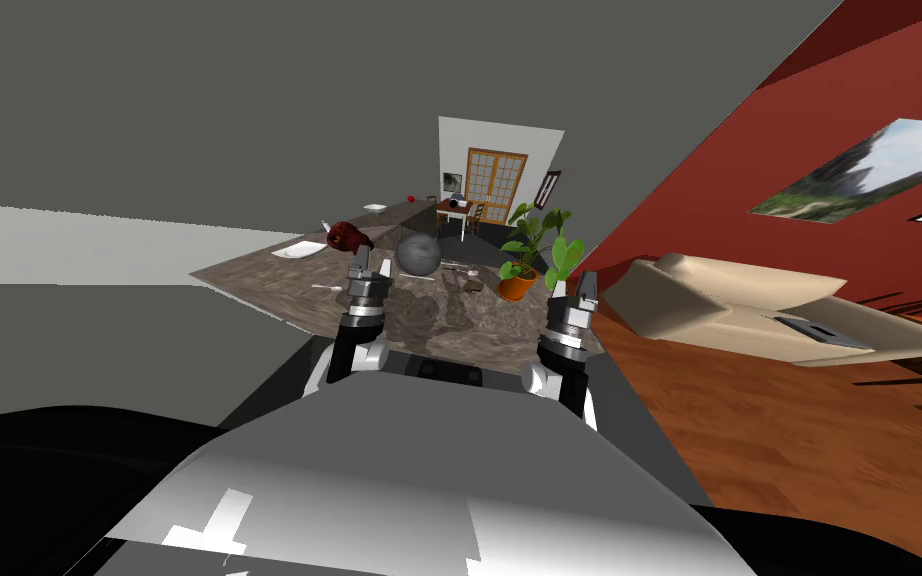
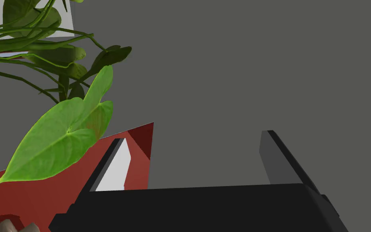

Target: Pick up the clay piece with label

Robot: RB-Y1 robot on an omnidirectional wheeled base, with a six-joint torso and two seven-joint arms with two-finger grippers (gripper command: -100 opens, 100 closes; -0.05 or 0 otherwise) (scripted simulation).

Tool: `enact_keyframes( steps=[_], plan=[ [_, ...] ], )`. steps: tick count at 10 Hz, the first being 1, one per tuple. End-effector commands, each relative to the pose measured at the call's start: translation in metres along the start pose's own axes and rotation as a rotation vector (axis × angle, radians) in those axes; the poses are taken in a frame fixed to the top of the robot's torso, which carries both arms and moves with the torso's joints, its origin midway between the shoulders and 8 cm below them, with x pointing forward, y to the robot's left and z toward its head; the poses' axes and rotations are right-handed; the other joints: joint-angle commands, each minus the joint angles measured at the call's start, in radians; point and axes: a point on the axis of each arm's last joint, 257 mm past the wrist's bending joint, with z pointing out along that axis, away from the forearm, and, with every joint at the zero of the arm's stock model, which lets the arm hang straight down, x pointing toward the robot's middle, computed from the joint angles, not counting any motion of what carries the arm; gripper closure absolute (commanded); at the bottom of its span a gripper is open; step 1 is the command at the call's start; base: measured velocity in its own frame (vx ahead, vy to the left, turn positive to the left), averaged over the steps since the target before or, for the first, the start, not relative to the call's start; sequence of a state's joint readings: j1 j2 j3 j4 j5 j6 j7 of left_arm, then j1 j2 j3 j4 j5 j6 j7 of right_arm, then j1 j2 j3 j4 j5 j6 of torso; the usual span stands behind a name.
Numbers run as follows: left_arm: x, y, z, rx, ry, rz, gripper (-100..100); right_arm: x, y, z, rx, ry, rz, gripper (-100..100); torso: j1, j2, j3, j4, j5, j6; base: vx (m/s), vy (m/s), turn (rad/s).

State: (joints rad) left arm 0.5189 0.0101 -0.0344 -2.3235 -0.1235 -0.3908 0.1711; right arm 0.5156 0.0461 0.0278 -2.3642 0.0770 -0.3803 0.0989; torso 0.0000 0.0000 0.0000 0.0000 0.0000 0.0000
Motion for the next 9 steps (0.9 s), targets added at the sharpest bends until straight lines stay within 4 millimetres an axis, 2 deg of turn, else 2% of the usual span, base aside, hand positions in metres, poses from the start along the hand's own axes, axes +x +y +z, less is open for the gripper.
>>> enact_keyframes(
  steps=[1,8,9],
  plan=[
    [0.000,0.000,0.000,0.000,0.000,0.000,0,0.004,-0.004,-0.002,0.003,0.041,-0.024,-100,0.000,0.000,0.000,0.000,0.000,0.000,-0.007,0.013,0.016],
    [0.000,0.000,0.000,0.000,0.000,0.000,0,0.017,-0.028,-0.014,0.030,0.204,-0.136,-100,0.002,0.001,0.001,0.000,0.000,0.000,-0.019,0.032,0.027],
    [0.000,0.000,0.000,0.000,0.000,0.000,0,0.018,-0.037,-0.019,0.043,0.240,-0.166,-100,0.002,0.001,0.001,0.000,0.000,0.000,-0.020,0.036,0.054]
  ],
)
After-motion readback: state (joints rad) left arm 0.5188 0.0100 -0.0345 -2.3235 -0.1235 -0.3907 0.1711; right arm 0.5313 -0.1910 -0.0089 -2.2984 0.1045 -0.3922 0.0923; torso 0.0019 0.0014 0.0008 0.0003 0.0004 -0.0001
